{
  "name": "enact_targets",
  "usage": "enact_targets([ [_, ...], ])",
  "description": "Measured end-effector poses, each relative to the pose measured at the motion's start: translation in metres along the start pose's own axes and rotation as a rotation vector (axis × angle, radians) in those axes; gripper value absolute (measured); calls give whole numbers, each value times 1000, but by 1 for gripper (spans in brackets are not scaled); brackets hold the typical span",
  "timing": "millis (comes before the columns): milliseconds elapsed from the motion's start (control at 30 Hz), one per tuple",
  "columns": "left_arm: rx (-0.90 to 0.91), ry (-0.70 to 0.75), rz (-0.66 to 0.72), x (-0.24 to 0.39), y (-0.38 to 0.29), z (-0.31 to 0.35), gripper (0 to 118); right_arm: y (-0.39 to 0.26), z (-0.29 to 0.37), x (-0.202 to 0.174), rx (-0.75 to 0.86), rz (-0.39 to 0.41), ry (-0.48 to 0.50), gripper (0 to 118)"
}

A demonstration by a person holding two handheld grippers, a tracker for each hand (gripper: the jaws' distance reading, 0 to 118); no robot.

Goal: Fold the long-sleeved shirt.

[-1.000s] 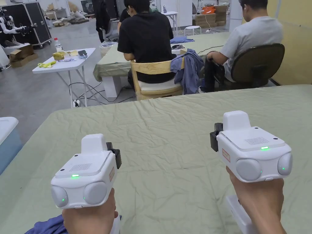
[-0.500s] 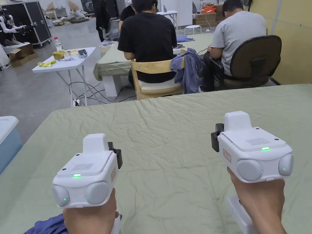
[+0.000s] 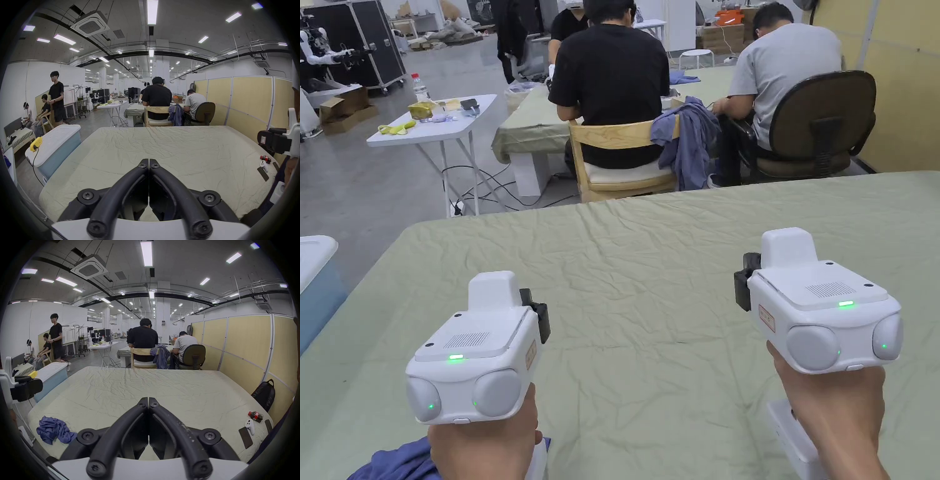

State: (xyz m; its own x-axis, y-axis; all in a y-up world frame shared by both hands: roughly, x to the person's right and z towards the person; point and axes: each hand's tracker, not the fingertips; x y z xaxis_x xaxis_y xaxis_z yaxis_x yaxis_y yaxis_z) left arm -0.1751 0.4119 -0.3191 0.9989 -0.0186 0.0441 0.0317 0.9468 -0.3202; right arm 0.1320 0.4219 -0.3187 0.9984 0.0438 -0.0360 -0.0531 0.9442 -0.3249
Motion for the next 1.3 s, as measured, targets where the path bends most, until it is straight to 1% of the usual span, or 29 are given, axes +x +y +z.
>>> enact_targets([
  [267, -4, -9, -11, 2, -1, 0, 0, -1, -1, -1, -5, 2, 1, 2],
  [467, -15, 20, -13, -18, -11, 9, 0, -3, -2, -22, -7, 26, 31, 2],
  [667, -24, 125, 7, -65, -25, 33, 0, -5, -10, -74, -7, 66, 145, 2],
  [867, -42, 260, 42, -123, -44, 69, 0, -6, -12, -139, 3, 95, 288, 2],
  [1100, -77, 388, 86, -176, -70, 111, 0, -17, -10, -219, -14, 163, 462, 2],
  [1233, -99, 412, 109, -193, -81, 123, 0, -23, -6, -249, -21, 197, 511, 2],
  [1300, -111, 409, 114, -197, -85, 124, 0, -25, -5, -256, -24, 208, 525, 2],
])
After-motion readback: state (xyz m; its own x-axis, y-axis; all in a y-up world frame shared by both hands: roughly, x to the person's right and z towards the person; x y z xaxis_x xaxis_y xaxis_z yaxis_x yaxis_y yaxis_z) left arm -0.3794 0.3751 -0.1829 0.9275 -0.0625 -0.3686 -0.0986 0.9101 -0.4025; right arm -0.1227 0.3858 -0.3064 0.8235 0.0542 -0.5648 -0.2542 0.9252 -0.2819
